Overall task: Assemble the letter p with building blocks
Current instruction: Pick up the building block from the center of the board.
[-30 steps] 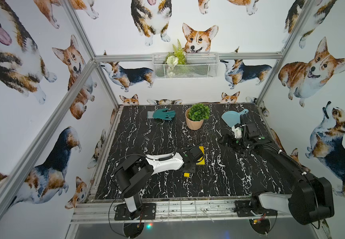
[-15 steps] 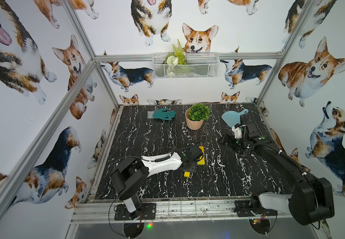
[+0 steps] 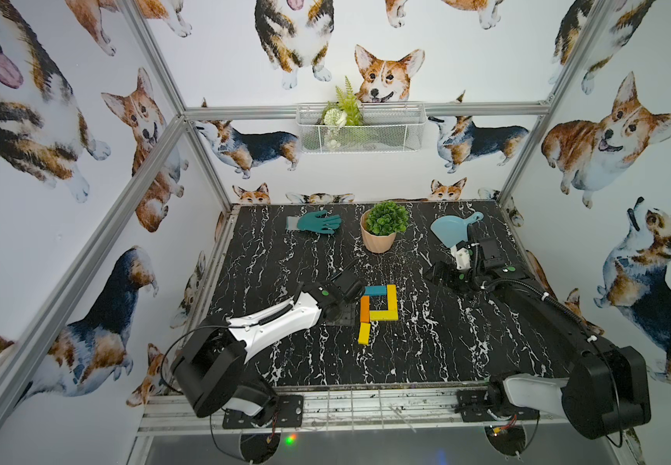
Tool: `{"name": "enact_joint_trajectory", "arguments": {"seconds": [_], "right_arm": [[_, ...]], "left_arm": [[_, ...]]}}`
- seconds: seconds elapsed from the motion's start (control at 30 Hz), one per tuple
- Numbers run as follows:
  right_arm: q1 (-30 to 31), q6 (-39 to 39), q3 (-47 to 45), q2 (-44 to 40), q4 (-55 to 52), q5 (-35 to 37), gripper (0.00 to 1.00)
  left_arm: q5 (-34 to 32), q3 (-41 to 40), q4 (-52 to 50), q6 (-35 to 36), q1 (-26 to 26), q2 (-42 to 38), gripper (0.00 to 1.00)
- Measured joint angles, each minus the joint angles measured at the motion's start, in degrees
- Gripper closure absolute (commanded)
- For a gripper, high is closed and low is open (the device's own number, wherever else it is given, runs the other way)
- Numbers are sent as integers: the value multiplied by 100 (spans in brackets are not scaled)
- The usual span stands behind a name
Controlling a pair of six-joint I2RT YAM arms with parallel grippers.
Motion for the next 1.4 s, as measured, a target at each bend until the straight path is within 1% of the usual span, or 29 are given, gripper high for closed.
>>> {"name": "enact_joint_trajectory", "arguments": {"seconds": [0.13, 0.4, 0.67, 0.9, 1.03, 1.2, 1.27, 1.4], "right_arm": [[0, 0, 0, 44, 2, -15, 0], [0, 0, 4, 59, 2, -15, 0], [0, 0, 22, 85, 2, -15, 1], [0, 0, 33, 120, 2, -15, 0], [0, 0, 33, 125, 2, -15, 1], [0, 0, 33, 127, 2, -15, 0], [0, 0, 33, 129, 2, -13, 0], [-7, 0, 33, 140, 2, -11, 0]], "left_arm": [[68, -79, 83, 20, 87, 44, 19], [223, -4, 308, 133, 173, 455, 21], [391, 28, 457, 225, 518, 551, 26], [601, 127, 546, 293, 575, 870, 29], [654, 247, 540, 295, 595, 1025, 37], [693, 297, 518, 297, 719, 1174, 53], [695, 297, 511, 293, 726, 1187, 59], [752, 291, 509, 291, 734, 1189, 63]]}}
